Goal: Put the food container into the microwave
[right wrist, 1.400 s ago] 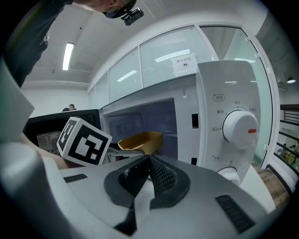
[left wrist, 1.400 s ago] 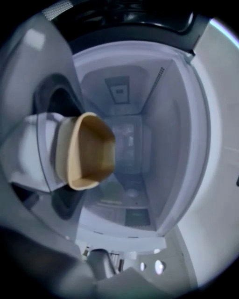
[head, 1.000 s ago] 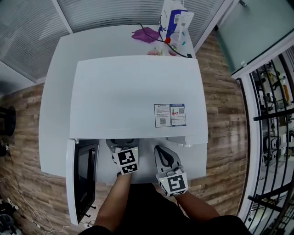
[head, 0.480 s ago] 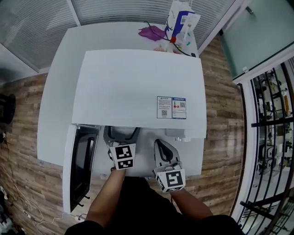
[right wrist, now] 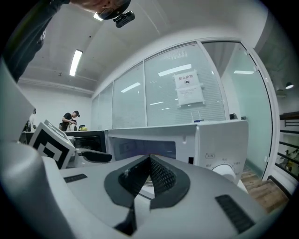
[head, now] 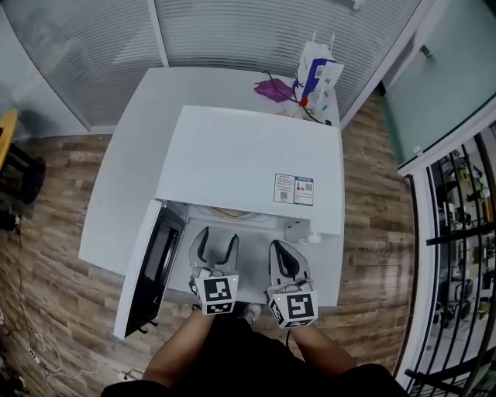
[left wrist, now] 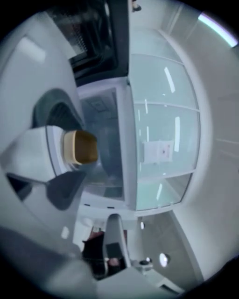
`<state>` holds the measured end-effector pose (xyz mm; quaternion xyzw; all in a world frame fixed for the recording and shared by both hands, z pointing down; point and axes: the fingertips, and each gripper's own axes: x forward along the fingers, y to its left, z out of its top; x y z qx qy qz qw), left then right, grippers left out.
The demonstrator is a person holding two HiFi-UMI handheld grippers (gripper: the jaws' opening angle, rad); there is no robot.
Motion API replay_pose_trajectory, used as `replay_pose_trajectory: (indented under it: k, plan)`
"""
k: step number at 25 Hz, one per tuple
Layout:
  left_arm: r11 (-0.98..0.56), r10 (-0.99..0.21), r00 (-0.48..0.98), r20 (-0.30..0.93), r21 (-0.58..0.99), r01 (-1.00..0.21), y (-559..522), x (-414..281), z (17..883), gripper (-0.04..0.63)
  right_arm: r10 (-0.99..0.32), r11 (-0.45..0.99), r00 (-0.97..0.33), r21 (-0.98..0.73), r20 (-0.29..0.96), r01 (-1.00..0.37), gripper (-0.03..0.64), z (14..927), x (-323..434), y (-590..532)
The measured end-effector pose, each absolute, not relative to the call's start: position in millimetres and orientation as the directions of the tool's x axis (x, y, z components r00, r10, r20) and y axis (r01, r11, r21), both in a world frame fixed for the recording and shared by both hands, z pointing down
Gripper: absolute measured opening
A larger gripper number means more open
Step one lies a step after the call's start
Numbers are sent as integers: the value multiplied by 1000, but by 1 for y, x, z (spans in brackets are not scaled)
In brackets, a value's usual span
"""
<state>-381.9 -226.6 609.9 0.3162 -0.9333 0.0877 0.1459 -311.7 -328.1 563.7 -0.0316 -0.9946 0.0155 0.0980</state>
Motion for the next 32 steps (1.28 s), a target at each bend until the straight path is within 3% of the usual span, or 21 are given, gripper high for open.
replay_pose_trajectory:
  k: [5,7,14,32]
  plan:
    - [797,-562,-786,259,-84,-598,-211,-362,572,45,68,998,-985,-21,156,65,6,540,-303,-323]
    - [787,-578,-776,253,-79,-612,-209,-354,562,8,72,997,-987,-14,142,71,6,531,-301,-320]
    - [750,-640,-731,236,-16,-661,-204,-330,537,5,91,995,-990,23,104,94,6,501,-292,-310]
    - [771,-614,-758,222,-36,-635,-191,-332,529,5,36,998,-998,55,56,39,6,476,-287,-311]
